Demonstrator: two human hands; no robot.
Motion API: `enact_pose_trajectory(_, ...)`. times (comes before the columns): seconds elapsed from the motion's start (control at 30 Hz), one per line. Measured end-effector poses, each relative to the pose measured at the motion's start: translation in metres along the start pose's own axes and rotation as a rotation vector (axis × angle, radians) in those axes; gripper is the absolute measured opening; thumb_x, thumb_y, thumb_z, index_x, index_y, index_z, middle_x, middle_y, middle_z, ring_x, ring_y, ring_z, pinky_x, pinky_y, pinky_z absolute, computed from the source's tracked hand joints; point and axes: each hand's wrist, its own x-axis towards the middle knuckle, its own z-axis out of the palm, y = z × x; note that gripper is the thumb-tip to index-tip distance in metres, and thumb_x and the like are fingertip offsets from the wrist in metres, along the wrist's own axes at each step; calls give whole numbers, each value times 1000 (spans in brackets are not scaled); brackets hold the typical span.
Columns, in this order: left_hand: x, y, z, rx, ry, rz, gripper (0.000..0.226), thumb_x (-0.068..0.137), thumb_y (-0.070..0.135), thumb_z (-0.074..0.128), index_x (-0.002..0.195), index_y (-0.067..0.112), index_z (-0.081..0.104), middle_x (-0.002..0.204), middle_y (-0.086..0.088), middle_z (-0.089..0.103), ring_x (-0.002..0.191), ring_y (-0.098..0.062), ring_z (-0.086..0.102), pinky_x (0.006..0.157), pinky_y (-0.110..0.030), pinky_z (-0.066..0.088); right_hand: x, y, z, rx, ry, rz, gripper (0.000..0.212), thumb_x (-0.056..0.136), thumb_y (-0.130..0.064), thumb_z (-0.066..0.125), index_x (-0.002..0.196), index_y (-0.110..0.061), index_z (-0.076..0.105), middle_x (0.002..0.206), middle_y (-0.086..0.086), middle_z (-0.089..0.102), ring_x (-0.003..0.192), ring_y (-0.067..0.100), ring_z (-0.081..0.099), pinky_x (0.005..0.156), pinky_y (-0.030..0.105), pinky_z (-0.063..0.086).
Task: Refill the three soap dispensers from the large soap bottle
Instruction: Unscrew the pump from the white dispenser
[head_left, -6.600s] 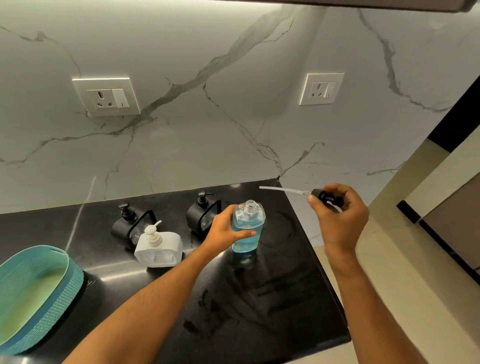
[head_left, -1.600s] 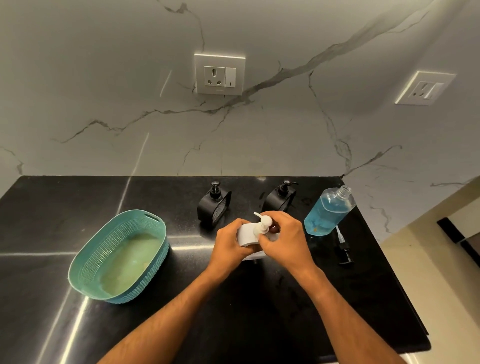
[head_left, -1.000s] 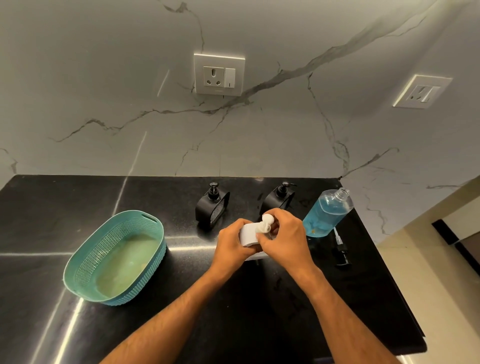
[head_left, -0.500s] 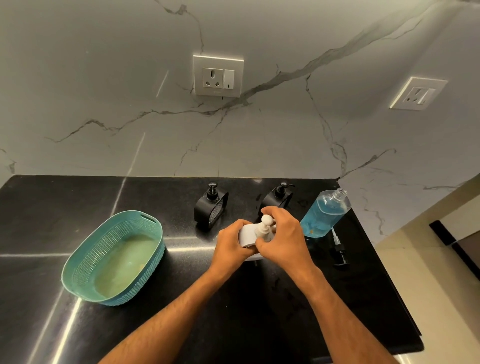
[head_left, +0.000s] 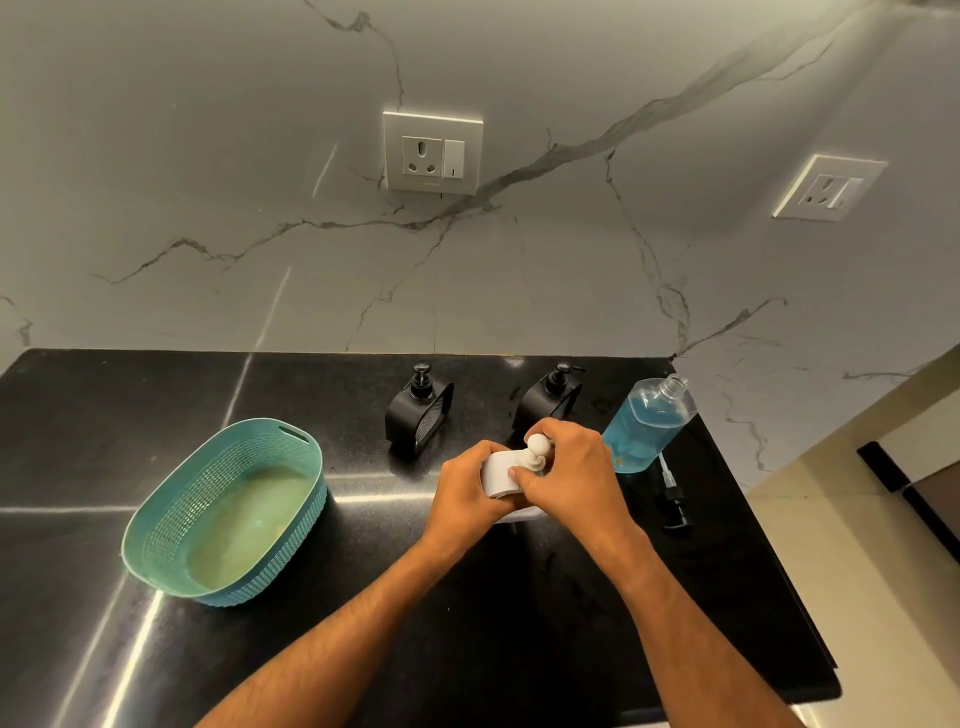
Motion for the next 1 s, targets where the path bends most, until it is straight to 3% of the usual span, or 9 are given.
enact_pose_trajectory(0.13,-2,4,2,16,0,-3,62,65,63,79,112,25,66,104,16,71,99,-1,66,78,-13,54,-1,2,-5,40,-34,15,35,69,-25,90,98,-23,69,97,-7,69,87,7,63,74,21,56)
enact_pose_trajectory(0.4,-3,13,12,0,-12,-29,58,61,52,94,108,34,65,106,25,68,101,0,66,79,-14,55,6,2,-38,53,-180,-6,34,65,-5,83,95,-20,76,104,-3,65,99,13,62,84,31,57)
enact_pose_trajectory(0.53,-7,16,15,2,3,-35,56,62,52,94,107,38,63,106,26,68,101,1,66,79,-14,56,9,0,-48,28,-256,-27,35,68,-1,84,95,-20,73,108,-3,63,100,12,60,85,26,55)
enact_pose_trajectory(0.67,-14,18,18,12,12,-44,56,65,49,94,109,39,61,106,22,69,103,2,65,80,-11,55,5,1,-52,22,-243,-54,29,69,-5,84,91,-20,71,101,-4,66,91,11,63,74,17,50)
enact_pose_trajectory(0.87,-22,17,24,55,67,-65,54,66,43,95,108,34,64,104,19,70,100,0,66,79,-23,59,-1,4,-68,67,-183,-60,29,72,-12,86,95,-22,69,102,-2,73,93,13,69,82,28,60)
enact_pose_trajectory(1.0,-27,18,29,80,148,-89,51,67,37,96,107,30,65,103,18,70,99,2,65,79,-24,58,-5,7,-77,78,-86,-87,24,75,-15,84,95,-18,72,92,-3,72,83,10,67,76,26,60)
